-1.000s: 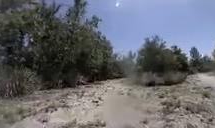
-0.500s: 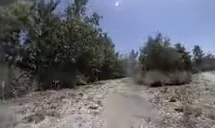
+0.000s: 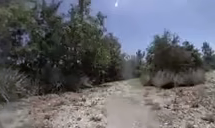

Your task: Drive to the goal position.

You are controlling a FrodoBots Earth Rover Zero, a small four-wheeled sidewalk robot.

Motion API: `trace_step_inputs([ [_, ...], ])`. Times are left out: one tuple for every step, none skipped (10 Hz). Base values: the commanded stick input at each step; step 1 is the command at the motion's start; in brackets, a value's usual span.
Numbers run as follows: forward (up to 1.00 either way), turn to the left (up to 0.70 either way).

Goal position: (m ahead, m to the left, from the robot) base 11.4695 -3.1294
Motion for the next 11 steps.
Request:
trace_step_inputs([
  [0.70, 0.00],
  [0.70, 0.00],
  [0.70, 0.00],
  [0.70, 0.00],
  [0.70, -0.02],
  [0.70, -0.08],
  [0.70, -0.14],
  [0.70, -0.14],
  [0.70, -0.13],
  [0.70, -0.01],
  [0.70, 0.00],
])
